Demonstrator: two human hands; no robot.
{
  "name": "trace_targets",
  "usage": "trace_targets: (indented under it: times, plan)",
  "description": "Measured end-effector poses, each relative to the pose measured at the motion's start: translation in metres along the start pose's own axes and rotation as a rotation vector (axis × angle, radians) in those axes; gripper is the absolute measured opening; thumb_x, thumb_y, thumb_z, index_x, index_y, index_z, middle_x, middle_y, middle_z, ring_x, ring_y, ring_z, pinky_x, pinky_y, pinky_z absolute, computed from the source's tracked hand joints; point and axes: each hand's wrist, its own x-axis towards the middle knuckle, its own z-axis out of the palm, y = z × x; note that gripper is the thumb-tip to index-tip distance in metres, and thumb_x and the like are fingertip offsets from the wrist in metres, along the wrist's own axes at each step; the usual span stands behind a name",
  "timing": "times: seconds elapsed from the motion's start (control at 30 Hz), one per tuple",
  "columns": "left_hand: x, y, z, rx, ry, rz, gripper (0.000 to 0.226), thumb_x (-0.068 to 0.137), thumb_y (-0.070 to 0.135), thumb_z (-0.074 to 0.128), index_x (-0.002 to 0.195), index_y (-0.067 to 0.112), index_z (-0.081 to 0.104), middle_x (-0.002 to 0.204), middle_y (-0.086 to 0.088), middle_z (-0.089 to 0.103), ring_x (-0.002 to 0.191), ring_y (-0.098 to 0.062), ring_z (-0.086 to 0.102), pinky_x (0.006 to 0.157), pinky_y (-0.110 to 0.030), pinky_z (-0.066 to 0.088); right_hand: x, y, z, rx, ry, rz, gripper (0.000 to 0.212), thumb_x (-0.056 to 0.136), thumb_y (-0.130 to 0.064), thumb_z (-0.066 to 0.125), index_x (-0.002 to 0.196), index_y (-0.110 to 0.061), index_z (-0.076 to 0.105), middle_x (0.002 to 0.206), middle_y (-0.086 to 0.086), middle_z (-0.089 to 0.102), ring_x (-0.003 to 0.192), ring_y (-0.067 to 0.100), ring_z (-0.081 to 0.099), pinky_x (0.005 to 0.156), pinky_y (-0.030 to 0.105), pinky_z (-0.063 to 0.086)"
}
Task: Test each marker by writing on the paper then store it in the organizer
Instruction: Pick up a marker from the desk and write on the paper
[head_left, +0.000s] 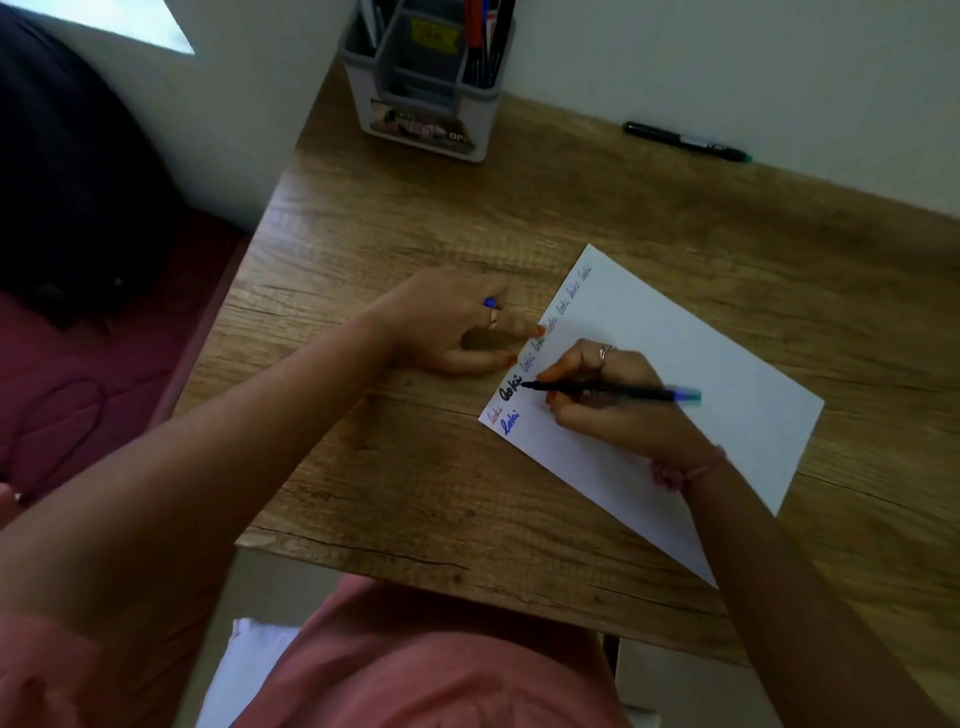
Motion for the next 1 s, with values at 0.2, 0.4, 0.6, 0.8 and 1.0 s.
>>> trace_targets:
  times: [0.2, 0.4, 0.6, 0.8, 1.0]
  plan:
    - [0.0, -0.001, 0.003, 0.005, 0.029, -0.011, 0.051, 0.087, 0.062, 0.036, 0.129, 0.038, 0.052, 0.087, -0.003, 0.054, 0.067, -0.01, 0.043, 0.057, -0.022, 0.026, 0.015, 0.012, 0.011, -0.044, 0.036, -0.158, 0.005, 0.074, -0.016, 0.061, 0.078, -0.016, 0.063, 0.079, -0.004, 0.065, 0.076, 0.016, 0.064, 0.068, 0.035, 0.054]
    - [0.0, -0.001, 0.003, -0.02, 0.011, -0.041, 0.053, 0.084, 0.066, 0.035, 0.129, 0.042, 0.049, 0.087, -0.003, 0.053, 0.067, -0.012, 0.046, 0.057, -0.024, 0.029, 0.012, 0.016, 0.014, -0.011, 0.044, -0.177, 0.005, 0.073, -0.012, 0.061, 0.077, -0.01, 0.062, 0.075, -0.018, 0.062, 0.072, 0.004, 0.06, 0.066, 0.018, 0.049]
    - [0.001, -0.002, 0.003, -0.035, -0.01, -0.071, 0.053, 0.084, 0.068, 0.035, 0.13, 0.045, 0.047, 0.085, 0.0, 0.051, 0.068, -0.011, 0.043, 0.057, -0.026, 0.033, 0.013, 0.019, 0.013, -0.048, 0.019, -0.182, 0.003, 0.074, -0.014, 0.061, 0.077, -0.013, 0.062, 0.078, -0.014, 0.062, 0.072, 0.009, 0.061, 0.062, 0.031, 0.053]
    - [0.001, -0.001, 0.003, -0.038, -0.009, -0.067, 0.054, 0.083, 0.069, 0.034, 0.13, 0.044, 0.048, 0.085, 0.0, 0.051, 0.069, -0.012, 0.045, 0.056, -0.025, 0.031, 0.014, 0.017, 0.015, -0.003, 0.036, -0.158, 0.007, 0.074, -0.012, 0.061, 0.079, -0.016, 0.063, 0.079, -0.011, 0.065, 0.072, 0.016, 0.063, 0.065, 0.027, 0.053]
    - [0.001, -0.002, 0.004, -0.037, -0.004, -0.063, 0.054, 0.083, 0.069, 0.035, 0.129, 0.045, 0.048, 0.085, 0.0, 0.051, 0.068, -0.011, 0.043, 0.055, -0.025, 0.032, 0.012, 0.017, 0.013, -0.003, 0.056, -0.144, 0.004, 0.072, -0.015, 0.061, 0.076, -0.013, 0.061, 0.075, -0.008, 0.063, 0.069, 0.022, 0.06, 0.062, 0.034, 0.051]
